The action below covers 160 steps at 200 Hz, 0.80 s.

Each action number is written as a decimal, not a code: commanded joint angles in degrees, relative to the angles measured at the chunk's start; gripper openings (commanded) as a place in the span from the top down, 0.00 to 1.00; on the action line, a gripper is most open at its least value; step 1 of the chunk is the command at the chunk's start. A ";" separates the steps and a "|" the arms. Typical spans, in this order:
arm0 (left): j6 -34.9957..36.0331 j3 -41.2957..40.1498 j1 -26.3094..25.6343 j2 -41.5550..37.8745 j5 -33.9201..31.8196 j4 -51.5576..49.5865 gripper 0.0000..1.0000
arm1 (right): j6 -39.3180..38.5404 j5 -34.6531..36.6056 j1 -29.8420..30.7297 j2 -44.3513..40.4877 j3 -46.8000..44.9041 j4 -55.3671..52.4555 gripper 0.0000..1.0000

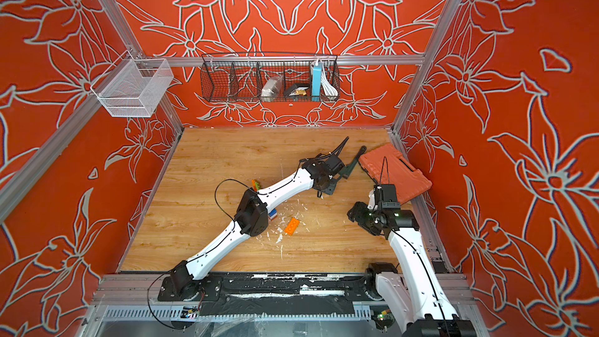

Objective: Assemble the letter r with lego
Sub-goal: Pick up the lego brick from the center of the board.

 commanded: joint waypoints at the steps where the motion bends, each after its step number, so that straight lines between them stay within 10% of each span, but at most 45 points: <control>1: 0.63 -0.12 0.28 3.01 0.63 -3.26 0.63 | -0.81 -0.55 -0.30 -0.02 -0.69 -0.18 0.36; 72: 2.43 -1.87 0.81 -6.25 8.56 -3.76 0.76 | -1.92 -2.14 -0.21 -0.35 0.20 0.60 0.37; 160: 10.92 -37.23 5.97 -50.11 20.91 19.58 0.97 | -0.95 -8.03 8.53 8.26 14.87 2.48 0.31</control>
